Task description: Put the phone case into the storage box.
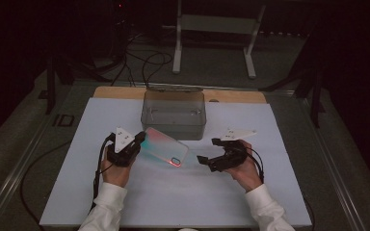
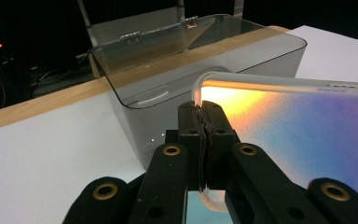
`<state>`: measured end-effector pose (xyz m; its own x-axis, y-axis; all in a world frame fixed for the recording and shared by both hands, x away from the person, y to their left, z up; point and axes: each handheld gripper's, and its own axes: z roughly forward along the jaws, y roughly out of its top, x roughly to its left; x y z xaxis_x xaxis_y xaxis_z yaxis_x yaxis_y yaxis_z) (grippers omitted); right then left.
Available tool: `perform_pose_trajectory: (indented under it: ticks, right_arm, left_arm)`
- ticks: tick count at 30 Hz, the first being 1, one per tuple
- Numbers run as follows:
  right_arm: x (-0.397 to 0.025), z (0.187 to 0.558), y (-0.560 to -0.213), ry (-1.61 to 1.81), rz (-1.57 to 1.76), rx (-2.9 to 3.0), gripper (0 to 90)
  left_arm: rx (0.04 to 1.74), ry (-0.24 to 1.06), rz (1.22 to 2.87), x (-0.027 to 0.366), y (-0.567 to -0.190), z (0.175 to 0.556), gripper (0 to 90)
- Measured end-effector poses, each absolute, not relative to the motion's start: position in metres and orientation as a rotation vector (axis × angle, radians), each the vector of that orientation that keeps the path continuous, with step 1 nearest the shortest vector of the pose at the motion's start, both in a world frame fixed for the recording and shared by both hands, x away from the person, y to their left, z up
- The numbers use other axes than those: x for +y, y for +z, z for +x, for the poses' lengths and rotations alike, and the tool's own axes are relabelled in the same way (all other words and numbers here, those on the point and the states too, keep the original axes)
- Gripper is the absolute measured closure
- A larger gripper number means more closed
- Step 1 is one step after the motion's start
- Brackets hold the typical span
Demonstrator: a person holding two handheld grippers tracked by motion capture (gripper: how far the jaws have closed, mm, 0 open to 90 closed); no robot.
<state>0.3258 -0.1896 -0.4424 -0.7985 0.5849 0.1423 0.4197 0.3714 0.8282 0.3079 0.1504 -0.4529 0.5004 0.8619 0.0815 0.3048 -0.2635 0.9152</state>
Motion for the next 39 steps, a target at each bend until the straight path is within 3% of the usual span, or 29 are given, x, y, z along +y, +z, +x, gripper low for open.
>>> perform_pose_trajectory:
  ticks: [14,25,30,38,39]
  right_arm:
    - [-0.146,0.353,-0.416,1.357,0.847,2.547,11.2]
    - [-0.129,0.368,-0.416,1.358,0.881,2.653,15.1]
    - [-0.121,0.374,-0.422,1.343,0.913,2.708,24.0]
    - [-0.113,0.376,-0.424,1.359,0.861,2.864,56.3]
    - [-0.113,0.376,-0.424,1.359,0.861,2.864,56.3]
  left_arm:
    - [0.929,0.739,1.817,0.148,-0.451,0.306,88.9]
    - [0.867,0.737,1.815,0.143,-0.447,0.302,89.0]
    - [0.811,0.732,1.815,0.141,-0.447,0.3,89.0]
    - [0.752,0.733,1.824,0.137,-0.448,0.298,88.9]
    - [0.752,0.733,1.824,0.137,-0.448,0.298,88.9]
